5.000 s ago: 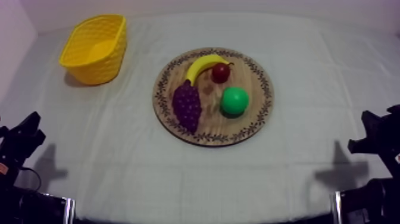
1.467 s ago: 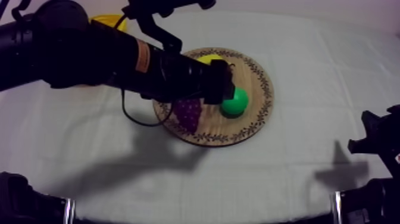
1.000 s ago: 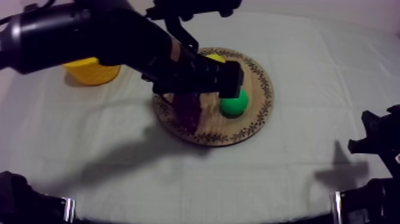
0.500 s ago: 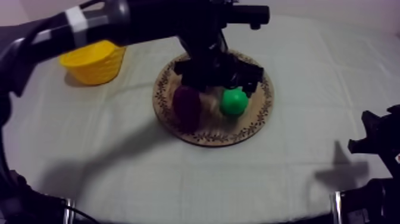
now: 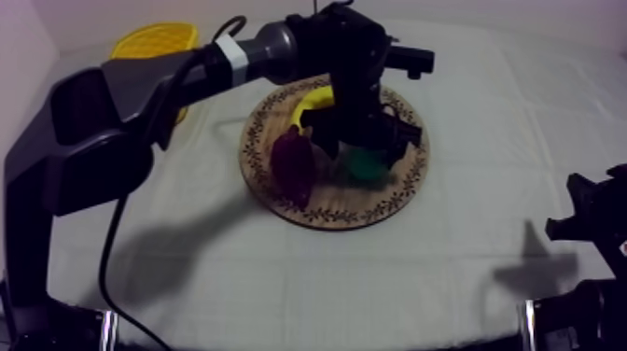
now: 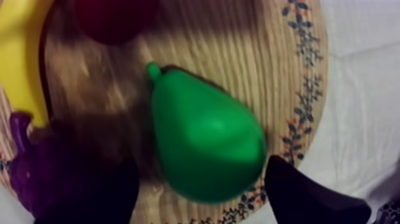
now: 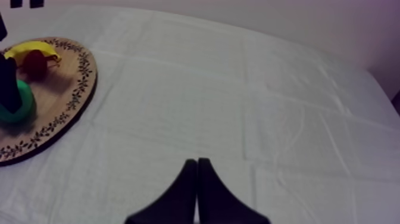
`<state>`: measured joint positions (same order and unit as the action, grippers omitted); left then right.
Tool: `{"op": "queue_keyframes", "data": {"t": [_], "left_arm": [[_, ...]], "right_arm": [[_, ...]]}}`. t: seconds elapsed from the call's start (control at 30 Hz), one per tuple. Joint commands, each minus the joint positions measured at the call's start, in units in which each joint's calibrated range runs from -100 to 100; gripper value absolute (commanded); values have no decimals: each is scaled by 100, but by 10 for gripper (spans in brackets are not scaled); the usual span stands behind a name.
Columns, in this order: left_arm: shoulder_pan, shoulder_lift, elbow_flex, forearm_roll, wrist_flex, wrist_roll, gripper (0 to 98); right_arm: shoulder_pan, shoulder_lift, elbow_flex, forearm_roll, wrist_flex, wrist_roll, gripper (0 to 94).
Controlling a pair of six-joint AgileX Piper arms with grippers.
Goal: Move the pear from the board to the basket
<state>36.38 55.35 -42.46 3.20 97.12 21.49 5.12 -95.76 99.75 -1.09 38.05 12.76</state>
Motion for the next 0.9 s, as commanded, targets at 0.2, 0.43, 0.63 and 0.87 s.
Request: {"op": "queue_keyframes", "data": {"t": [0.2,0.43,0.63,0.87], "left_arm": [[-41,351,-597,63,263,-34,680],[-61,362,-593,50,278,18,539],[-37,314,-572,-8,279,62,491],[-98,-264,-174,-281,280,86,487]], "right_arm": [[-8,1,3,-1,1,1,3],[-14,1,3,-1,1,1,3],[-14,1,3,-1,1,1,3],[-13,1,3,-1,1,-1,3]]}}
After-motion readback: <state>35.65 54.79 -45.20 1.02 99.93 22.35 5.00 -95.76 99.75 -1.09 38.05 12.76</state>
